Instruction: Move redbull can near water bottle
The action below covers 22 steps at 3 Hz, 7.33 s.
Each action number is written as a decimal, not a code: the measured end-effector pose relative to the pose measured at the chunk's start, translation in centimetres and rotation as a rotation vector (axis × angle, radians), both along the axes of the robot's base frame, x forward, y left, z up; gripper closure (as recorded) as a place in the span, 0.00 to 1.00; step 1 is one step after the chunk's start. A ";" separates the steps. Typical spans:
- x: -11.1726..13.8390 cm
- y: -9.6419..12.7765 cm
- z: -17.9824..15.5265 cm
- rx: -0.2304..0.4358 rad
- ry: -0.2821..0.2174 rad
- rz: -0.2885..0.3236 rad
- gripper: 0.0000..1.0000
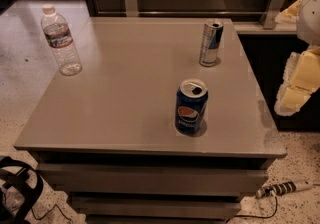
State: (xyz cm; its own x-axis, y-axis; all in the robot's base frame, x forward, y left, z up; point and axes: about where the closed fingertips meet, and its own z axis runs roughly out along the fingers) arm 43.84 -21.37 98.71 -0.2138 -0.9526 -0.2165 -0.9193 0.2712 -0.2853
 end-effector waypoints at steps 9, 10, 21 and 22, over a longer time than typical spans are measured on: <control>17.1 -5.4 -2.7 0.762 -0.404 -0.053 0.00; 18.4 -4.5 -3.6 0.780 -0.382 -0.047 0.00; 26.5 3.3 -11.2 1.216 -0.302 0.044 0.42; 26.5 3.6 -11.3 1.217 -0.298 0.048 0.65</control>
Offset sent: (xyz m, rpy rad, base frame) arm 0.0793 -0.0526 0.0053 0.1378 -0.0480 -0.0259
